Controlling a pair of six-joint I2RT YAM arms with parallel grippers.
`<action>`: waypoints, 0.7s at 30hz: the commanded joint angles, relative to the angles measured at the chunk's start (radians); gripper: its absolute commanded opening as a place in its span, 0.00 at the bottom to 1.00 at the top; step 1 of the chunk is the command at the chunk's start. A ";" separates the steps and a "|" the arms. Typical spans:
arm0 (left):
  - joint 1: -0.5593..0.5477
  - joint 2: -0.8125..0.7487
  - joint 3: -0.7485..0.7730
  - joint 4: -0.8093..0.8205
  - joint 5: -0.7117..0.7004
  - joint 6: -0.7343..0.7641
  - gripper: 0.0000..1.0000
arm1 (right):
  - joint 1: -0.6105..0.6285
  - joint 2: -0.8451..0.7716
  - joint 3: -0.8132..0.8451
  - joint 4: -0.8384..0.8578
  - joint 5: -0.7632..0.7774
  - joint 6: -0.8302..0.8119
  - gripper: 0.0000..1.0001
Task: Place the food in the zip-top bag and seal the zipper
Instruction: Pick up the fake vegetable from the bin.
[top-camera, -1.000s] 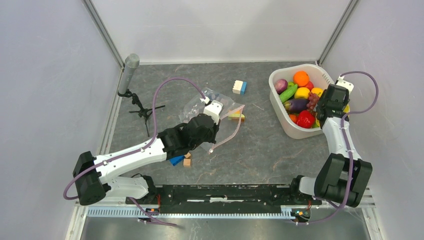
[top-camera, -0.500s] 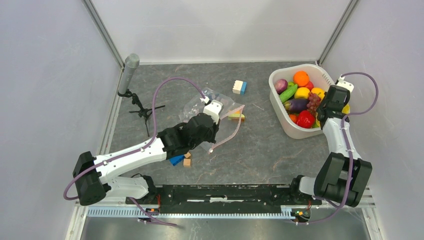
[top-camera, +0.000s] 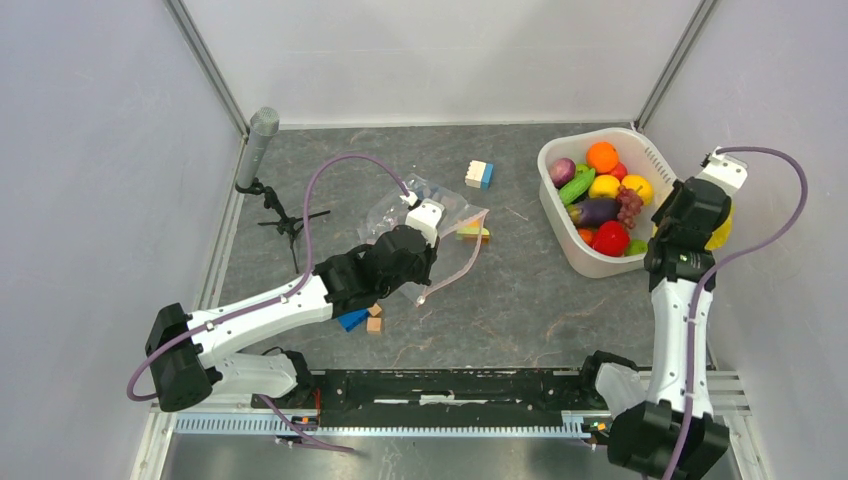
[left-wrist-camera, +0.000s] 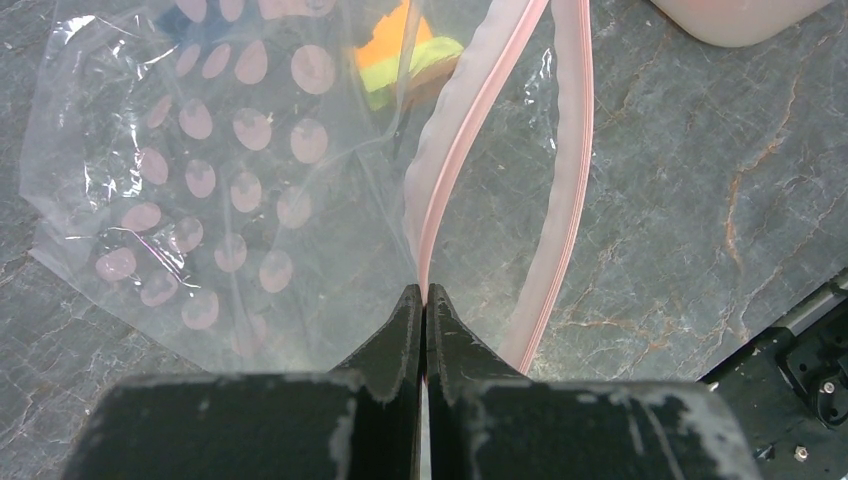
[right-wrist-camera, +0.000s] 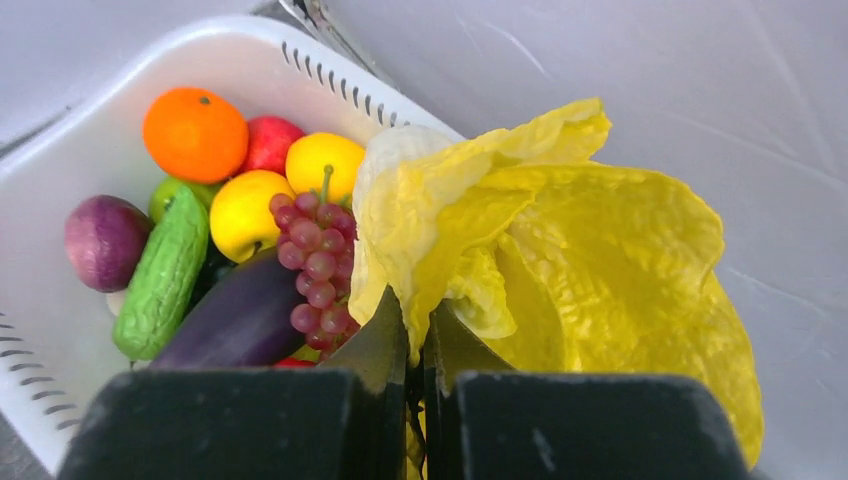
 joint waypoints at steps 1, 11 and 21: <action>0.007 -0.029 0.005 0.005 -0.014 0.032 0.02 | -0.005 -0.081 0.086 -0.027 -0.010 -0.023 0.00; 0.012 -0.029 0.004 0.009 -0.028 0.019 0.02 | -0.005 -0.177 0.220 -0.001 -0.631 0.071 0.00; 0.020 -0.016 0.018 0.020 -0.037 -0.003 0.02 | 0.013 -0.266 -0.014 0.353 -1.168 0.384 0.00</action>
